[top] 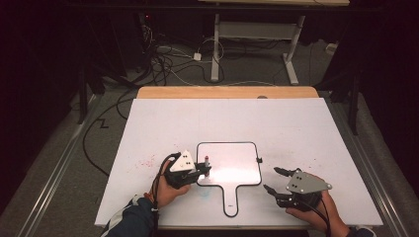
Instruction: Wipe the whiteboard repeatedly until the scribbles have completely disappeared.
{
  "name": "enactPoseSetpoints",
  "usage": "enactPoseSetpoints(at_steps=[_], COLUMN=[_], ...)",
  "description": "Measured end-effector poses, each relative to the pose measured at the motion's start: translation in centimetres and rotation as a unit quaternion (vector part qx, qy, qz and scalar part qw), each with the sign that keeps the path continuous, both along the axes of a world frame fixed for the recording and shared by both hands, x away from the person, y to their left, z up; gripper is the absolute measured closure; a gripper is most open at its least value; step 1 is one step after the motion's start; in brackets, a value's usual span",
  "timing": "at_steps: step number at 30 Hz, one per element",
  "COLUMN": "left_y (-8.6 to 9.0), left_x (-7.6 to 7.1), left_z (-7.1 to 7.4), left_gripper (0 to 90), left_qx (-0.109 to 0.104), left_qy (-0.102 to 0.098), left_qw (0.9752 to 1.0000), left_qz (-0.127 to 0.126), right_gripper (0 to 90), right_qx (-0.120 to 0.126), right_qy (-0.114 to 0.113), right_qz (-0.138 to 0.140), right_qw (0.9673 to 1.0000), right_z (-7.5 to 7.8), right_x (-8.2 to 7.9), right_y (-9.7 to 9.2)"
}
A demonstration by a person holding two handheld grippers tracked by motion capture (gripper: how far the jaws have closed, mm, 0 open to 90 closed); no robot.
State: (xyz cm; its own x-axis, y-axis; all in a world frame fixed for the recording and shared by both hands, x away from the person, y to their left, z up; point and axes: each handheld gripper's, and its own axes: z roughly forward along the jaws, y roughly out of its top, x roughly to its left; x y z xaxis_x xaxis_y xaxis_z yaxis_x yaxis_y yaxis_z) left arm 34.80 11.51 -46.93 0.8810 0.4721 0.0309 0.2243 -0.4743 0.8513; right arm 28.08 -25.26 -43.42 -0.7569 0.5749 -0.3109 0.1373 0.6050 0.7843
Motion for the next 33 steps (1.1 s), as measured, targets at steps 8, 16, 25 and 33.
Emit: enactPoseSetpoints(at_steps=[8,16,25,33], left_y=[0.7,-1.3,-2.7,0.2], left_x=[-0.5,-1.9,0.2,2.4], left_z=[-0.4,-0.6,-0.4,-0.5], left_gripper=[78.7,78.8,78.8,78.8], left_qx=[-0.026,-0.032,-0.023,-0.025], left_qy=[0.018,0.014,0.001,0.004], left_qw=[0.9995,0.9981,0.9982,0.9997], left_qz=[0.0,-0.051,-0.055,0.004], right_gripper=[38.3,38.2,38.3,38.2], right_qx=[-0.002,-0.004,-0.007,-0.009], right_qy=[-0.002,-0.001,0.001,0.0], right_qz=[0.002,0.004,0.007,0.002], right_qw=[1.0,1.0,1.0,1.0], right_z=[0.0,0.0,-0.2,-0.3], right_x=[0.0,0.0,0.0,-0.1], right_y=[0.1,0.3,0.4,0.2])
